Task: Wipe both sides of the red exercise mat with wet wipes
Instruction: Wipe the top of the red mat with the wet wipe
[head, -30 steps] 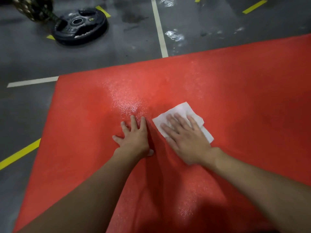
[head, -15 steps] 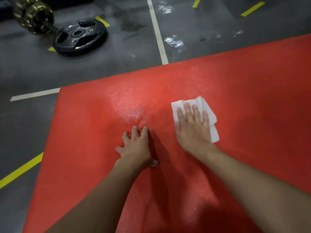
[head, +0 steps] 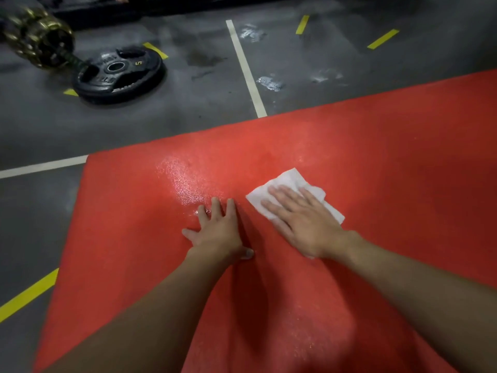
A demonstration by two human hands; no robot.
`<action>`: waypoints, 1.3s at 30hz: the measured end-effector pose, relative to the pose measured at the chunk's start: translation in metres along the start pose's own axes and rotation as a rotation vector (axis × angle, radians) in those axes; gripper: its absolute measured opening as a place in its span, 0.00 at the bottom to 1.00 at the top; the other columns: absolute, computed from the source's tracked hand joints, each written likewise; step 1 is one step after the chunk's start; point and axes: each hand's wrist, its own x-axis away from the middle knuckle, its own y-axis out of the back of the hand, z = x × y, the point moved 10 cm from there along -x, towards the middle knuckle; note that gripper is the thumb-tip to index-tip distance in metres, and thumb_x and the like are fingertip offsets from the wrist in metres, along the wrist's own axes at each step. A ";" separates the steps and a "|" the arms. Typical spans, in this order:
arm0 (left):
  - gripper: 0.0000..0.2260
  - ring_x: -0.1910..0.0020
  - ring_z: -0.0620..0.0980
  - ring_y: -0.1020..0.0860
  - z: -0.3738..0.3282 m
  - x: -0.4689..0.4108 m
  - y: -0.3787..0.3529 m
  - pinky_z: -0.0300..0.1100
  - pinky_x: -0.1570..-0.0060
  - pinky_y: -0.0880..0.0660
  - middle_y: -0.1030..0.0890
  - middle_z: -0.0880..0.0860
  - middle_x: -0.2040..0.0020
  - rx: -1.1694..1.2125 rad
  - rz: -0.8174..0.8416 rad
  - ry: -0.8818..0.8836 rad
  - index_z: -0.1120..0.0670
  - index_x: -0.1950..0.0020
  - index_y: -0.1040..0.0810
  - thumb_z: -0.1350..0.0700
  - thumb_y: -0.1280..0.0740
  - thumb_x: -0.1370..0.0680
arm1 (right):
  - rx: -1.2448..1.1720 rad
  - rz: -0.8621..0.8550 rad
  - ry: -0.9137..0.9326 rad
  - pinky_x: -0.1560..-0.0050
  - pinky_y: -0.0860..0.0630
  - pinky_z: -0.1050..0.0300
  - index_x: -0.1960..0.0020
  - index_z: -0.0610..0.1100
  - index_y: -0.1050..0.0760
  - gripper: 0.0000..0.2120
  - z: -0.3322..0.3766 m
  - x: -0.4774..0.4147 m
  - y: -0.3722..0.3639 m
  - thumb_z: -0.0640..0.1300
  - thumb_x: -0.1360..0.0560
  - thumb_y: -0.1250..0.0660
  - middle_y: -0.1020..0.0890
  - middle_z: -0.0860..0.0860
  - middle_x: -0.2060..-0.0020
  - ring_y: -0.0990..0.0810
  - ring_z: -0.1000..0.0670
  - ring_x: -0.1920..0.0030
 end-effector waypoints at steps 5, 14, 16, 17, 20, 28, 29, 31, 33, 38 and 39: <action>0.52 0.28 0.58 0.45 -0.001 -0.002 0.015 0.66 0.41 0.33 0.44 0.49 0.28 -0.073 -0.057 -0.006 0.42 0.28 0.45 0.37 0.19 0.44 | 0.016 -0.085 -0.392 0.24 0.63 0.40 0.19 0.53 0.54 0.29 -0.024 -0.009 0.001 0.57 0.19 0.62 0.54 0.49 0.19 0.59 0.46 0.20; 0.40 0.33 0.58 0.40 -0.001 -0.023 0.034 0.66 0.43 0.31 0.40 0.49 0.34 -0.006 -0.054 0.041 0.41 0.37 0.38 0.40 0.19 0.41 | 0.013 -0.097 -0.409 0.23 0.62 0.41 0.19 0.53 0.51 0.28 -0.040 -0.029 0.009 0.57 0.19 0.60 0.52 0.49 0.19 0.57 0.47 0.20; 0.45 0.31 0.59 0.43 -0.002 -0.026 0.034 0.70 0.41 0.34 0.43 0.50 0.32 0.009 -0.078 0.062 0.40 0.32 0.42 0.43 0.18 0.41 | 0.011 -0.103 -0.244 0.23 0.58 0.38 0.20 0.53 0.47 0.29 -0.002 -0.034 0.002 0.57 0.19 0.61 0.48 0.48 0.20 0.52 0.46 0.20; 0.50 0.28 0.59 0.47 -0.002 -0.028 0.032 0.73 0.39 0.37 0.46 0.51 0.29 0.014 -0.066 0.070 0.39 0.29 0.46 0.44 0.18 0.41 | 0.018 -0.086 -0.109 0.23 0.57 0.38 0.20 0.54 0.45 0.29 0.009 -0.035 0.000 0.58 0.19 0.61 0.46 0.49 0.20 0.51 0.46 0.20; 0.60 0.23 0.60 0.64 0.004 -0.029 0.025 0.78 0.35 0.50 0.64 0.49 0.21 0.051 0.014 0.110 0.41 0.22 0.60 0.46 0.18 0.38 | 0.011 -0.047 -0.028 0.22 0.59 0.44 0.20 0.57 0.48 0.26 -0.019 -0.043 0.008 0.59 0.18 0.60 0.49 0.51 0.19 0.55 0.49 0.20; 0.62 0.24 0.61 0.69 0.004 -0.034 0.021 0.79 0.36 0.52 0.71 0.49 0.23 0.066 0.073 0.132 0.43 0.21 0.64 0.47 0.18 0.37 | 0.044 -0.028 0.080 0.23 0.60 0.42 0.20 0.57 0.47 0.28 -0.008 -0.056 0.010 0.60 0.19 0.63 0.48 0.51 0.20 0.53 0.48 0.20; 0.62 0.24 0.61 0.69 0.005 -0.034 0.021 0.79 0.36 0.52 0.71 0.49 0.23 0.066 0.074 0.131 0.42 0.21 0.64 0.47 0.18 0.37 | 0.040 -0.027 0.056 0.23 0.60 0.43 0.20 0.58 0.48 0.27 -0.025 -0.063 0.014 0.60 0.18 0.62 0.49 0.51 0.19 0.54 0.48 0.20; 0.62 0.24 0.62 0.69 0.004 -0.035 0.020 0.79 0.36 0.52 0.71 0.49 0.23 0.067 0.083 0.132 0.43 0.22 0.65 0.48 0.18 0.37 | 0.034 -0.064 -0.242 0.23 0.60 0.43 0.20 0.57 0.50 0.26 -0.068 -0.073 0.020 0.58 0.18 0.59 0.51 0.50 0.19 0.56 0.48 0.20; 0.63 0.25 0.63 0.69 0.002 -0.037 0.020 0.80 0.37 0.52 0.72 0.50 0.23 0.059 0.097 0.143 0.44 0.21 0.65 0.49 0.18 0.37 | 0.021 -0.096 -0.388 0.23 0.60 0.39 0.20 0.55 0.52 0.27 -0.061 -0.078 0.017 0.56 0.18 0.60 0.52 0.49 0.19 0.56 0.46 0.20; 0.63 0.25 0.63 0.69 0.002 -0.037 0.019 0.80 0.37 0.52 0.72 0.50 0.23 0.058 0.116 0.151 0.43 0.22 0.65 0.49 0.18 0.37 | 0.044 -0.033 0.030 0.24 0.60 0.38 0.21 0.60 0.50 0.29 -0.017 -0.087 0.011 0.62 0.21 0.66 0.51 0.53 0.19 0.55 0.48 0.20; 0.63 0.25 0.63 0.70 0.002 -0.038 0.018 0.80 0.37 0.52 0.73 0.50 0.23 0.059 0.120 0.150 0.43 0.22 0.66 0.49 0.18 0.37 | 0.024 -0.037 -0.058 0.24 0.61 0.37 0.21 0.61 0.52 0.29 -0.037 -0.094 0.016 0.62 0.20 0.65 0.52 0.53 0.19 0.57 0.47 0.20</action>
